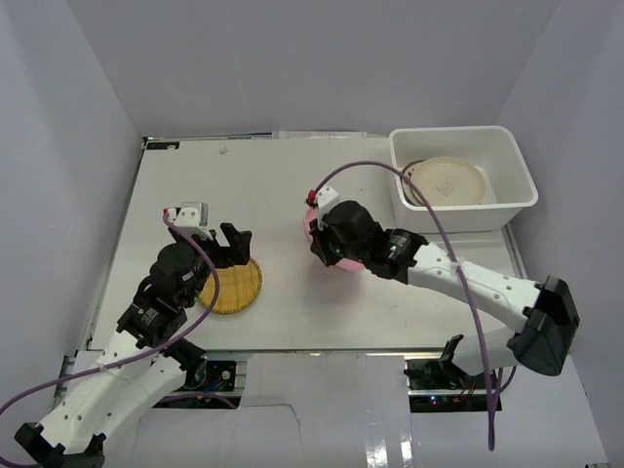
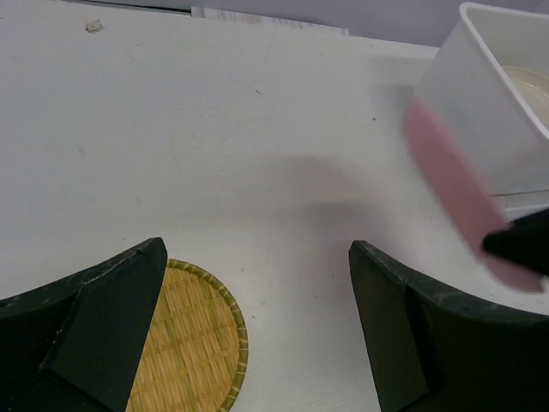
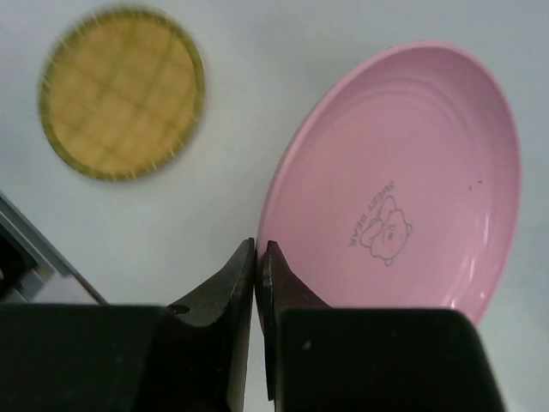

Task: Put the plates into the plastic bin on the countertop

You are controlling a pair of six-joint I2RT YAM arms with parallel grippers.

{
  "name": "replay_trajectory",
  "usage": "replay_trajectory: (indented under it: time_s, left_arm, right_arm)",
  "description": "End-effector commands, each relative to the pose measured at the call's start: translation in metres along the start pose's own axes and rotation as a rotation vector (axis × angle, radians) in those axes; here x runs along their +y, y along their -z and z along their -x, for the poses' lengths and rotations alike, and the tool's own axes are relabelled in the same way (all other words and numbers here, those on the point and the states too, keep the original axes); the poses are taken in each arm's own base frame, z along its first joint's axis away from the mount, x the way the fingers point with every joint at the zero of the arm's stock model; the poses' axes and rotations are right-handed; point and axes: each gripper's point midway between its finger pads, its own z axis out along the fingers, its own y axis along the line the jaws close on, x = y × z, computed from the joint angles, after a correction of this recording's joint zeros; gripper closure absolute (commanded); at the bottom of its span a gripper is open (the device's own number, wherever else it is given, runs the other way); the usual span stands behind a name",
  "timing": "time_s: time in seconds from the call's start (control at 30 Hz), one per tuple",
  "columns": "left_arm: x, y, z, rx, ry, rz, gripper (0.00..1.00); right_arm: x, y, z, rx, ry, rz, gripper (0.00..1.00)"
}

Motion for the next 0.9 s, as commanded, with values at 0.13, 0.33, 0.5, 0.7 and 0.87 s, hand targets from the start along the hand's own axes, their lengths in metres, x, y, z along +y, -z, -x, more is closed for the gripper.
replay_trajectory:
  time_s: [0.13, 0.33, 0.5, 0.7, 0.87]
  left_arm:
    - [0.001, 0.003, 0.003, -0.015, 0.005, -0.005, 0.02]
    - [0.0, 0.005, 0.005, -0.023, 0.011, -0.011, 0.02]
    - [0.002, 0.006, 0.005, -0.028, 0.014, -0.005, 0.02]
    - [0.002, 0.005, 0.005, -0.025, 0.016, 0.0, 0.02]
    - [0.014, 0.006, 0.011, -0.054, 0.031, 0.069, 0.02]
  right_arm:
    - [-0.122, 0.132, 0.181, -0.525, 0.001, -0.422, 0.92]
    - [-0.28, 0.141, 0.155, -0.399, -0.088, -0.823, 0.92]
    - [-0.35, 0.107, 0.126, -0.293, -0.106, -0.866, 0.92]
    - [-0.355, 0.082, 0.109, -0.224, -0.137, -0.825, 0.41]
    - [-0.283, 0.059, 0.127, -0.26, -0.201, -0.542, 0.22]
